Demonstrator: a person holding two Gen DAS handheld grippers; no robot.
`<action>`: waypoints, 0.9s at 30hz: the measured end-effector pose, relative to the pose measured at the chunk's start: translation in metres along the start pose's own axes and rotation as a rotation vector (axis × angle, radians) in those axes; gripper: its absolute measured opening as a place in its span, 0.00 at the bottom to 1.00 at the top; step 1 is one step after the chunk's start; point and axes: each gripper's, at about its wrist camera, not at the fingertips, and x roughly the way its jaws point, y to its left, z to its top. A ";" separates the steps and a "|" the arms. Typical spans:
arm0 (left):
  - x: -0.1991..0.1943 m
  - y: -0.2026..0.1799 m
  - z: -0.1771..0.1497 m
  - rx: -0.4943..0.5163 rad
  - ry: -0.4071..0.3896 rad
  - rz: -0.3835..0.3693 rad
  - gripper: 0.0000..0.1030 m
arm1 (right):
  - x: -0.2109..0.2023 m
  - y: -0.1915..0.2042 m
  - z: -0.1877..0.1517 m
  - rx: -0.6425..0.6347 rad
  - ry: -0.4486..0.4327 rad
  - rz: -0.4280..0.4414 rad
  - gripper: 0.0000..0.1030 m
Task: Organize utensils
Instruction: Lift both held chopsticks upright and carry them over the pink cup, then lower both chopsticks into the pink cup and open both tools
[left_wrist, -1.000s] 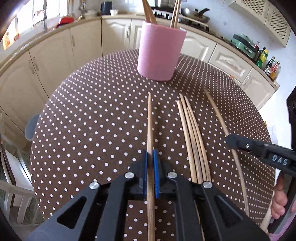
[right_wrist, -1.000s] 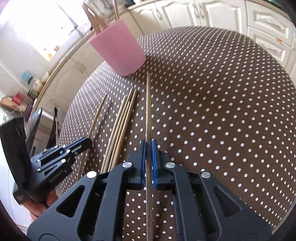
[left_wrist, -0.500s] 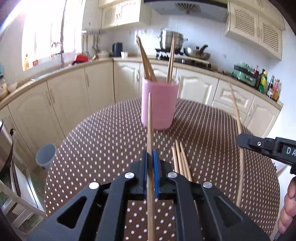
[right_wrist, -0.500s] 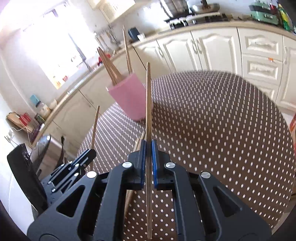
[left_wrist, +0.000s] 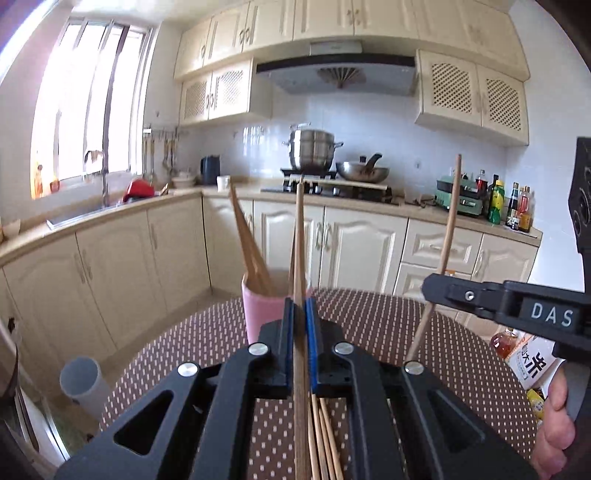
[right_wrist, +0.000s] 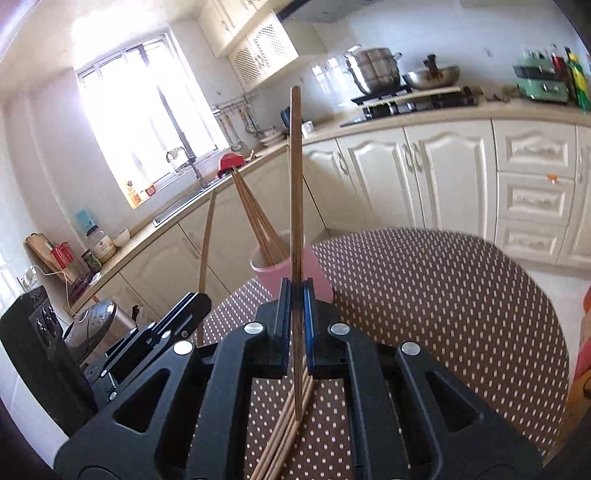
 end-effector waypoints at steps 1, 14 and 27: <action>0.001 -0.001 0.006 0.000 -0.015 -0.003 0.07 | 0.000 0.002 0.003 -0.007 -0.006 -0.001 0.06; 0.045 0.031 0.076 -0.126 -0.152 -0.080 0.07 | 0.012 0.015 0.066 -0.072 -0.155 0.035 0.06; 0.105 0.056 0.110 -0.213 -0.344 -0.031 0.07 | 0.067 0.005 0.108 -0.116 -0.188 0.091 0.06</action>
